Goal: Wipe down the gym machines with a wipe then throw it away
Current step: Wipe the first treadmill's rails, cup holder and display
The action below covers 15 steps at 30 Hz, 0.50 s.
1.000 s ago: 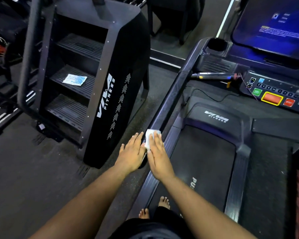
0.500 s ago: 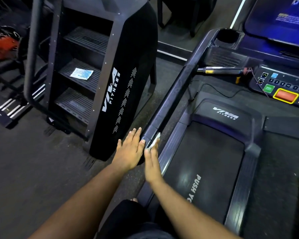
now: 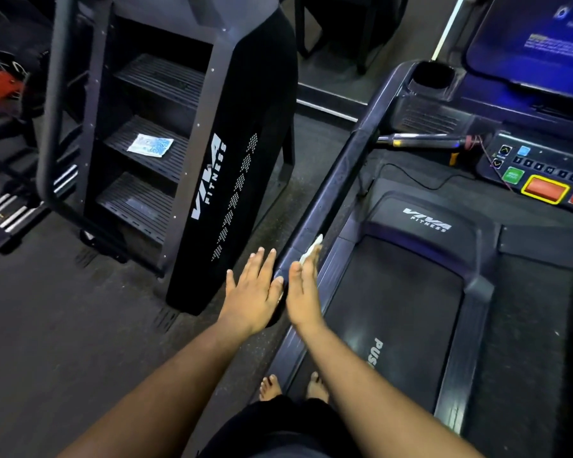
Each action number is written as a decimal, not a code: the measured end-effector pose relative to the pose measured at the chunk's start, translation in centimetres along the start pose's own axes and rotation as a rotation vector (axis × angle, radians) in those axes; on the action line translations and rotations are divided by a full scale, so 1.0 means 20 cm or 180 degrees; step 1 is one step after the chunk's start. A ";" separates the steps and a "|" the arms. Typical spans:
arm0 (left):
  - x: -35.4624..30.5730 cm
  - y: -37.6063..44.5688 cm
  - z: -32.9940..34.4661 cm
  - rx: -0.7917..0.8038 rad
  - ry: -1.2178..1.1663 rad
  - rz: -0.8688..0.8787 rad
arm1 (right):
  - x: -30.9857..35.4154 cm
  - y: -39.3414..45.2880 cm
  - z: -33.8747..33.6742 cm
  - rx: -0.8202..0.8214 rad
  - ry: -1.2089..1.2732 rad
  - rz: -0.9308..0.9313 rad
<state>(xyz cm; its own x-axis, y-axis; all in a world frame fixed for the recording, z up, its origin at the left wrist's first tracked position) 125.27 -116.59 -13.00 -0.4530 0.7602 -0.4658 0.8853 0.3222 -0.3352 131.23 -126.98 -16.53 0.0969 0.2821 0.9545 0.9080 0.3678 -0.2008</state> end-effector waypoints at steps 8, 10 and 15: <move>-0.06 0.08 -0.04 0.0114 0.0264 0.0336 | -0.06 -0.09 -0.10 0.0401 -0.1649 -0.0916; -0.07 0.11 -0.04 0.0114 0.0395 0.0435 | -0.04 0.01 -0.17 0.0555 -0.2063 -0.1101; -0.11 0.23 -0.04 0.0011 0.0623 0.0578 | 0.10 0.44 -0.37 0.0667 -0.3259 -0.1400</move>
<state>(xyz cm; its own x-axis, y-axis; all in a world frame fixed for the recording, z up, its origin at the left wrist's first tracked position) 130.37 -116.30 -12.80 -0.2575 0.9001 -0.3515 0.9498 0.1689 -0.2635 142.40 -129.71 -14.76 -0.6803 0.6485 0.3414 0.6853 0.7280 -0.0173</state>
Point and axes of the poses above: each hand's wrist, its own y-axis towards the middle knuckle, its own z-axis out of the palm, x = y × z, the point moved 4 cm from there along y, towards the middle knuckle, and after that the axes turned 5 degrees about -y, right-handed, at the moved point
